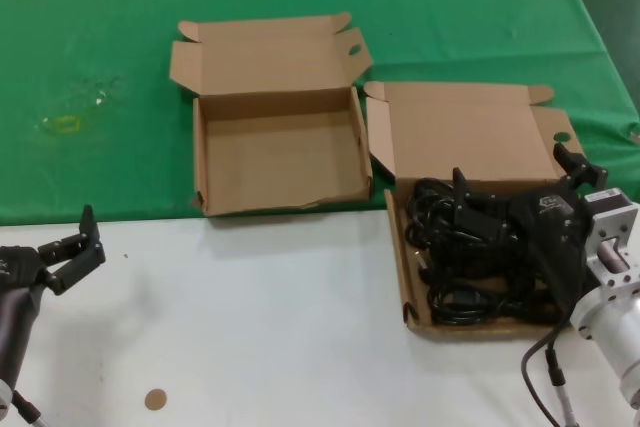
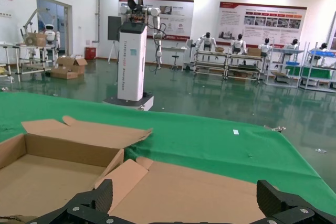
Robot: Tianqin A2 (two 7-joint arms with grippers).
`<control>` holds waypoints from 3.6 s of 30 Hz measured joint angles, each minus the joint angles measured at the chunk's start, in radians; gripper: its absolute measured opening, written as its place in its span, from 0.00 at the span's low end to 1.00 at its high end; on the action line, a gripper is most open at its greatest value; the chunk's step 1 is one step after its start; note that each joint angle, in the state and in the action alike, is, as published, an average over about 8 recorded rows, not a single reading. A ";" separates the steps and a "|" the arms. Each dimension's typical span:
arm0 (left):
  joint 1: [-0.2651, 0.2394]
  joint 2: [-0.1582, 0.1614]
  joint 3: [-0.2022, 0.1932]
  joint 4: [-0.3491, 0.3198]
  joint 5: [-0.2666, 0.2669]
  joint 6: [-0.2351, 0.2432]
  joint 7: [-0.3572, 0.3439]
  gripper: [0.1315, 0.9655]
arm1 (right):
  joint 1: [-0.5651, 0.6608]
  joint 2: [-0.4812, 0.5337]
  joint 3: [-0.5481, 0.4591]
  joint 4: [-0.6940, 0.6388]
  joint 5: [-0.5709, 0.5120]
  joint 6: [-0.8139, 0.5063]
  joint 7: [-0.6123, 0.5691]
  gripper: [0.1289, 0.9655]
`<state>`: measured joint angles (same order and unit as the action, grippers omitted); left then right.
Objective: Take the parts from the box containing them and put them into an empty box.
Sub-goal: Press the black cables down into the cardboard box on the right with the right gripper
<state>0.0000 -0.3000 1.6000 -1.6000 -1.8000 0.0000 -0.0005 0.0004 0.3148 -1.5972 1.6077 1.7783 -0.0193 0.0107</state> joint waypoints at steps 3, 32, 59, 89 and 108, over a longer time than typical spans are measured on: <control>0.000 0.000 0.000 0.000 0.000 0.000 0.000 1.00 | 0.000 0.000 0.000 0.000 0.000 0.000 0.000 1.00; 0.000 0.000 0.000 0.000 0.000 0.000 0.001 1.00 | 0.000 0.000 0.000 0.000 0.000 0.000 0.000 1.00; 0.000 0.000 0.000 0.000 0.000 0.000 0.001 1.00 | 0.000 0.000 0.000 0.000 0.000 0.000 0.000 1.00; 0.000 0.000 0.000 0.000 0.000 0.000 0.000 0.92 | 0.000 0.000 0.000 0.000 0.000 0.000 0.000 1.00; 0.000 0.000 0.000 0.000 0.000 0.000 0.000 0.50 | 0.000 0.028 -0.029 0.006 0.018 0.030 0.013 1.00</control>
<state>0.0000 -0.3000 1.6000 -1.6000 -1.7999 0.0000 -0.0001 0.0004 0.3430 -1.6266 1.6138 1.7961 0.0107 0.0233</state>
